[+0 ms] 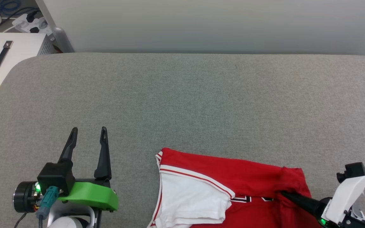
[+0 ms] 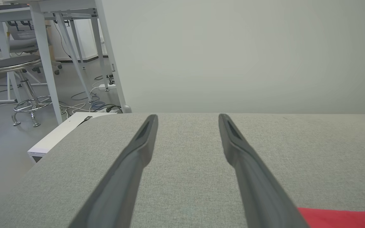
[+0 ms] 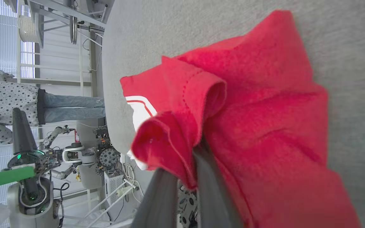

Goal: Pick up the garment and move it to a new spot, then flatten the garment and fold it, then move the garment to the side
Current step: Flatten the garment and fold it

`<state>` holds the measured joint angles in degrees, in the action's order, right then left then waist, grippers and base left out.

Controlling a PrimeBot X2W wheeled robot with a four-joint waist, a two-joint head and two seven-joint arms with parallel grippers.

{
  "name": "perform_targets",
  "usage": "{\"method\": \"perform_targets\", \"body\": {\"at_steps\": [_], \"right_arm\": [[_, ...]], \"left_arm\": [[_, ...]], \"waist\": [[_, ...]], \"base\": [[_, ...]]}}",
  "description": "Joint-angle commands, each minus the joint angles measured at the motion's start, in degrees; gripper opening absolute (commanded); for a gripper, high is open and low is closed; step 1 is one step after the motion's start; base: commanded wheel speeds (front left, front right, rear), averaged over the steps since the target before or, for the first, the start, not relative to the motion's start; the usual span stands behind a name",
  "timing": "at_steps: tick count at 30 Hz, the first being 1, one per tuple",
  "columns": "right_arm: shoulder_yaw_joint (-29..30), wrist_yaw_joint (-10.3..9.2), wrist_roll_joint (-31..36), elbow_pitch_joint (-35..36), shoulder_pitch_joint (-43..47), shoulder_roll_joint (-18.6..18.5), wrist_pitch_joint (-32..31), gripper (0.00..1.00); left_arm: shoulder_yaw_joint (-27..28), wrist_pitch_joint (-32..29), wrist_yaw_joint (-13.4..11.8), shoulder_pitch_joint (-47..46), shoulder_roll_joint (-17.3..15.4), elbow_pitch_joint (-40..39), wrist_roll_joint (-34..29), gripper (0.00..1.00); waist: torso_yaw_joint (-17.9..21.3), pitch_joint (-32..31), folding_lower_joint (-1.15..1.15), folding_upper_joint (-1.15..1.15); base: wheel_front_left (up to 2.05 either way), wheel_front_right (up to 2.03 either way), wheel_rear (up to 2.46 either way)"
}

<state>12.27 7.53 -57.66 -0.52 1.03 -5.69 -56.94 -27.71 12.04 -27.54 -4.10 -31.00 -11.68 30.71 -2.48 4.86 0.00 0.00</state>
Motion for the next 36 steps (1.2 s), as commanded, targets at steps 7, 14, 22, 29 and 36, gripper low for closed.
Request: {"method": "perform_targets", "body": {"at_steps": [7,14,22,29,36], "right_arm": [[-6.9,-0.04,-8.1,-0.4,-2.2,2.5,1.8,0.00],[-20.5,-0.04,-17.2,-2.7,-6.0,2.8,10.5,0.00],[-28.7,-0.04,-19.5,-3.7,-9.7,2.8,14.6,0.00],[-31.7,-0.04,-18.3,-4.6,-11.4,2.2,16.2,0.00],[-34.6,-0.04,-17.3,-4.2,-11.9,0.7,19.6,1.00]], "left_arm": [[-0.7,-0.5,0.4,-1.3,0.1,-0.3,-0.5,1.00],[-1.2,0.2,1.0,-3.8,1.4,0.2,-1.0,1.00],[-1.6,1.0,1.5,-5.7,2.8,1.0,-1.6,1.00],[-1.7,1.7,1.9,-6.9,4.0,2.0,-1.9,1.00],[-1.6,2.2,2.3,-7.3,4.6,3.3,-2.0,1.00]], "waist": [[-1.6,1.6,0.00,0.00],[-4.2,5.3,0.00,0.00],[-6.1,8.7,0.00,0.00],[-6.5,11.5,0.00,0.00],[-5.9,11.3,0.00,0.00]], "base": [[0.00,0.00,0.00],[0.00,0.00,0.00],[0.00,0.00,0.00],[0.00,0.00,0.00],[0.00,0.00,0.00]]}}
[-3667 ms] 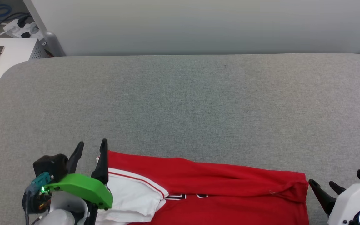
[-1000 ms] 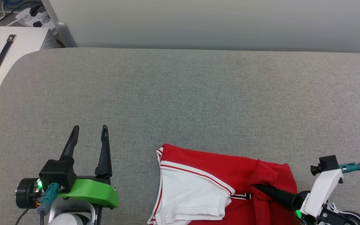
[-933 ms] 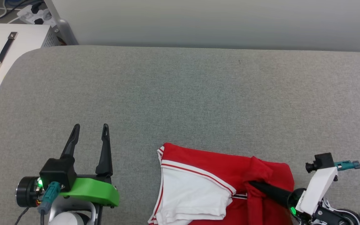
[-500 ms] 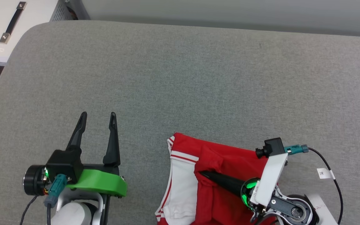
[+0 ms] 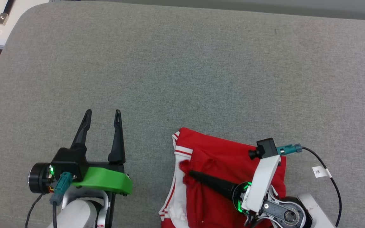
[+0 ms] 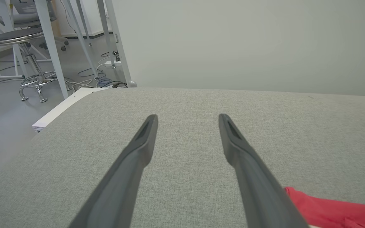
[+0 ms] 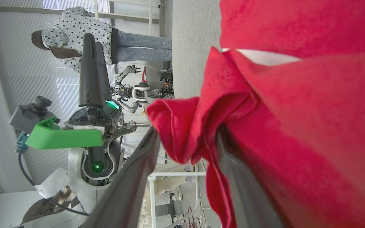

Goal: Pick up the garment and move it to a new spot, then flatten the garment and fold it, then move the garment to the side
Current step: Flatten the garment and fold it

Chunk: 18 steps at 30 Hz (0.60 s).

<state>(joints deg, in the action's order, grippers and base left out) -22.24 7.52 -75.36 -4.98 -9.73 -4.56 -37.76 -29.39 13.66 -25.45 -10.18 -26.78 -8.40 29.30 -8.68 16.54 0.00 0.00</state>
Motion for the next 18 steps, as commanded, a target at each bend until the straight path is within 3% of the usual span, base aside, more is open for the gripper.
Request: {"method": "perform_targets", "body": {"at_steps": [1,5,11,18], "right_arm": [[-0.9,-0.03,0.9,0.9,-1.3,-1.0,1.0,1.00],[-3.1,-0.03,3.9,3.7,-2.1,-3.3,4.6,1.00],[-3.8,-0.03,14.6,5.1,-3.6,-7.2,15.6,1.00],[3.7,-0.03,33.0,2.9,-3.1,-9.5,30.6,1.00]], "left_arm": [[0.0,0.6,0.4,-1.3,0.4,0.2,-0.6,1.00],[-0.1,0.6,0.6,-1.4,0.2,0.6,-0.7,1.00],[0.0,0.4,0.3,-0.4,-0.2,0.9,-0.4,1.00],[0.3,0.4,0.3,1.3,-0.5,1.2,0.8,1.00]], "waist": [[0.4,-0.6,0.00,0.00],[1.0,-1.7,0.00,0.00],[2.2,-4.3,0.00,0.00],[4.0,-7.2,0.00,0.00]], "base": [[0.00,0.00,0.00],[0.00,0.00,0.00],[0.00,0.00,0.00],[0.00,0.00,0.00]]}}
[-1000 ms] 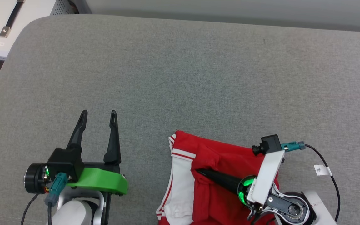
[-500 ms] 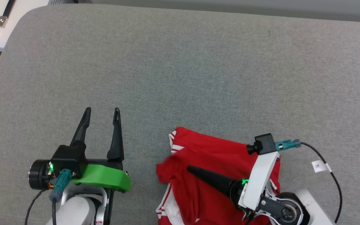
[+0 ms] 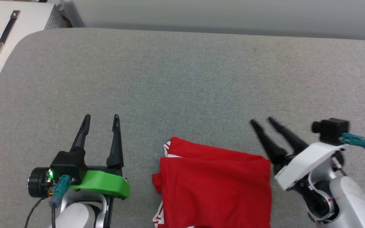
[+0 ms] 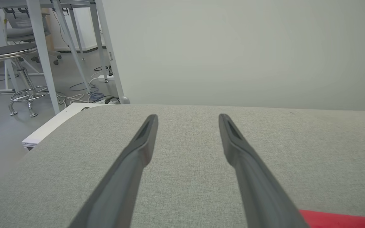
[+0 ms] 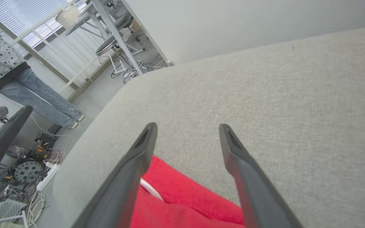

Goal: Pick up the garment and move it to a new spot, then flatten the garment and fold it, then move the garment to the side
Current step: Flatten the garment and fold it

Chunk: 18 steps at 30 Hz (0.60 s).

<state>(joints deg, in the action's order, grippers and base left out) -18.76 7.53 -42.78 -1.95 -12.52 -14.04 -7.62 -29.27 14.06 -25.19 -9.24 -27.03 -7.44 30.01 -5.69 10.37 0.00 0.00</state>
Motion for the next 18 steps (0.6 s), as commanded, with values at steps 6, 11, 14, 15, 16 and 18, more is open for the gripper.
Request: {"method": "perform_targets", "body": {"at_steps": [6,11,14,15,16,18], "right_arm": [[10.3,-0.04,14.9,1.7,2.4,1.4,5.6,1.00],[17.6,-0.04,23.4,5.8,5.5,3.2,7.7,1.00],[20.1,-0.04,26.9,7.8,7.7,4.1,8.9,1.00],[20.9,-0.04,27.9,8.3,8.6,4.4,9.0,1.00],[21.3,-0.04,28.5,8.7,9.2,4.6,9.2,1.00],[21.8,-0.04,29.6,9.6,10.5,5.1,9.2,1.00]], "left_arm": [[0.8,0.3,0.1,1.5,-0.5,0.8,0.4,1.00],[1.2,0.4,0.3,2.4,-0.7,1.6,0.6,1.00],[1.4,0.6,0.4,3.1,-0.9,2.1,0.3,1.00],[1.5,0.6,0.5,3.3,-0.8,2.2,0.3,1.00],[1.6,0.7,0.6,3.6,-0.8,2.4,0.2,1.00],[1.8,0.7,0.9,4.1,-0.8,2.8,0.0,1.00]], "waist": [[2.5,-2.8,0.00,0.00],[3.6,-4.7,0.00,0.00],[4.2,-6.0,0.00,0.00],[4.4,-6.5,0.00,0.00],[4.5,-6.9,0.00,0.00],[4.9,-7.4,0.00,0.00]], "base": [[0.00,0.00,0.00],[0.00,0.00,0.00],[0.00,0.00,0.00],[0.00,0.00,0.00],[0.00,0.00,0.00],[0.00,0.00,0.00]]}}
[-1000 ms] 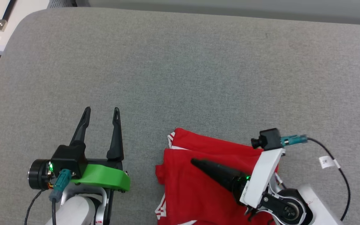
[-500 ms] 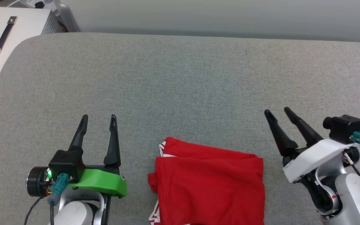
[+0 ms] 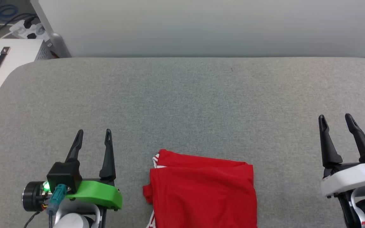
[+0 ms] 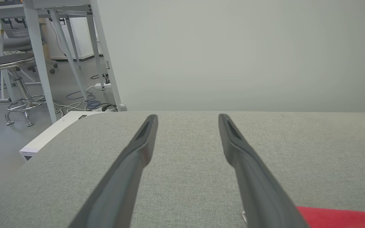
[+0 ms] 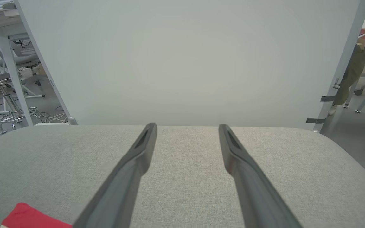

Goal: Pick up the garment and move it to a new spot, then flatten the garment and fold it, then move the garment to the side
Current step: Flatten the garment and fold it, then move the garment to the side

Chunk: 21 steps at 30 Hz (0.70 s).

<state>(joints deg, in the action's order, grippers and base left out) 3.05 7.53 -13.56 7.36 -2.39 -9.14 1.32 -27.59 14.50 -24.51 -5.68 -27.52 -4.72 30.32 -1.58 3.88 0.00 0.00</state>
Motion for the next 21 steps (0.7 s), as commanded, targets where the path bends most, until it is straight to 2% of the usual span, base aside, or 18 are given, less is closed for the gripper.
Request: {"method": "perform_targets", "body": {"at_steps": [1,12,21], "right_arm": [[0.1,-0.04,0.8,0.8,1.0,0.4,0.4,1.00],[-0.9,-0.04,2.1,4.6,8.2,2.6,-1.8,1.00],[-1.4,-0.04,3.0,7.0,10.2,3.2,-3.5,1.00]], "left_arm": [[0.1,0.3,0.3,0.8,-0.4,0.4,-0.5,1.00],[-0.1,0.5,2.0,4.4,0.7,3.9,-0.6,1.00],[1.1,0.5,3.3,5.5,1.7,5.3,-0.9,1.00]], "waist": [[0.9,-1.2,0.00,0.00],[1.3,-5.1,0.00,0.00],[1.3,-5.8,0.00,0.00]], "base": [[0.00,0.00,0.00],[0.00,0.00,0.00],[0.00,0.00,0.00]]}}
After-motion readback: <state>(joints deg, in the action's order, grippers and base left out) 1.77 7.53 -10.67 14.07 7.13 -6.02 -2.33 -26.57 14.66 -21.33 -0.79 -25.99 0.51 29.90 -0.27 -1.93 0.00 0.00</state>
